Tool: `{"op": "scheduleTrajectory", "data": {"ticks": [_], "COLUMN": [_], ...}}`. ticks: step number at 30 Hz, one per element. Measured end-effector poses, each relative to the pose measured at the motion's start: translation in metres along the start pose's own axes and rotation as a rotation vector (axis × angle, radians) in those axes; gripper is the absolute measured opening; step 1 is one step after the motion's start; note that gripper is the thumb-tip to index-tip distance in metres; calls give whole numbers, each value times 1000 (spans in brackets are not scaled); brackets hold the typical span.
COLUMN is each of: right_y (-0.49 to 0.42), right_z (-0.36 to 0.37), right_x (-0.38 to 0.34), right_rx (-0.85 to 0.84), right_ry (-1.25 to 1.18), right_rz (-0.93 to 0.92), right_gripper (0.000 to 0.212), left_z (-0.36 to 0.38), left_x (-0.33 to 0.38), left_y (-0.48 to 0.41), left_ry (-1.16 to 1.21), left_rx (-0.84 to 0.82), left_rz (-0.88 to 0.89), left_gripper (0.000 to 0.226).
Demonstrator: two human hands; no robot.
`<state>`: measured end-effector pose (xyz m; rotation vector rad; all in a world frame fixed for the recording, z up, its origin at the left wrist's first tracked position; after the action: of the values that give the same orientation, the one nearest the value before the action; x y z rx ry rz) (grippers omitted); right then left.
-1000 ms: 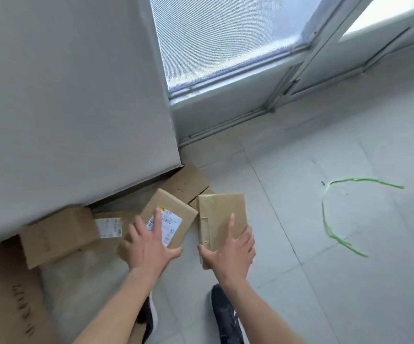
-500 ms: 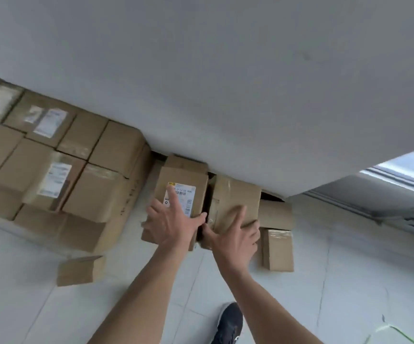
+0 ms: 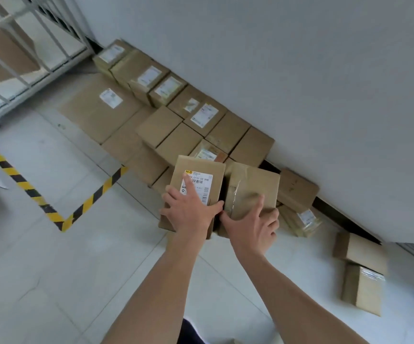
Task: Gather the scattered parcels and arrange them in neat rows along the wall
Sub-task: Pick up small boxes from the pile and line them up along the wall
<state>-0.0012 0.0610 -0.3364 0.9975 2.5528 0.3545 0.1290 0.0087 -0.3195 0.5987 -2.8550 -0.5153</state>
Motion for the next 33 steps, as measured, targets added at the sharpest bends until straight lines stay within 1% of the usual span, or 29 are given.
{"op": "scheduleTrajectory", "data": {"ticks": [6, 12, 16, 19, 22, 29, 33], "right_y": [46, 59, 47, 27, 6, -6, -15], "right_z": [22, 60, 97, 122, 144, 178, 198], "right_x": [-104, -195, -264, -320, -372, -483, -548], "right_rx": [-12, -4, -16, 1, 18, 29, 7], "right_ry": [13, 27, 41, 64, 36, 59, 86], "right_rz": [-49, -61, -45, -12, 17, 24, 67], "right_gripper": [116, 116, 117, 117, 117, 117, 116], "left_z": [-61, -93, -106, -112, -123, -163, -187], "left_x": [-81, -138, -164, -174, -180, -223, -240], "left_y": [-61, -138, -211, -274, -335, -440, -504], "left_ry": [-52, -77, -86, -85, -101, -101, -113], "left_rx": [26, 24, 30, 14, -5, -36, -59], "left_rz": [-25, -37, -35, -21, 5, -1, 15], "left_gripper": [125, 125, 124, 124, 123, 124, 124]}}
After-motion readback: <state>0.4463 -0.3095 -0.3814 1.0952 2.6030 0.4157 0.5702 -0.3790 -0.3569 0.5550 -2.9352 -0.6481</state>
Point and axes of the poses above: each hand's wrist, its own y-axis away from the middle knuckle, its own z-axis out of the palm, x = y × z, the point moved 2 cm from there along -y, towards the middle knuckle, and after that the axes turned 2 degrees about -z, right-handed, at the moved point
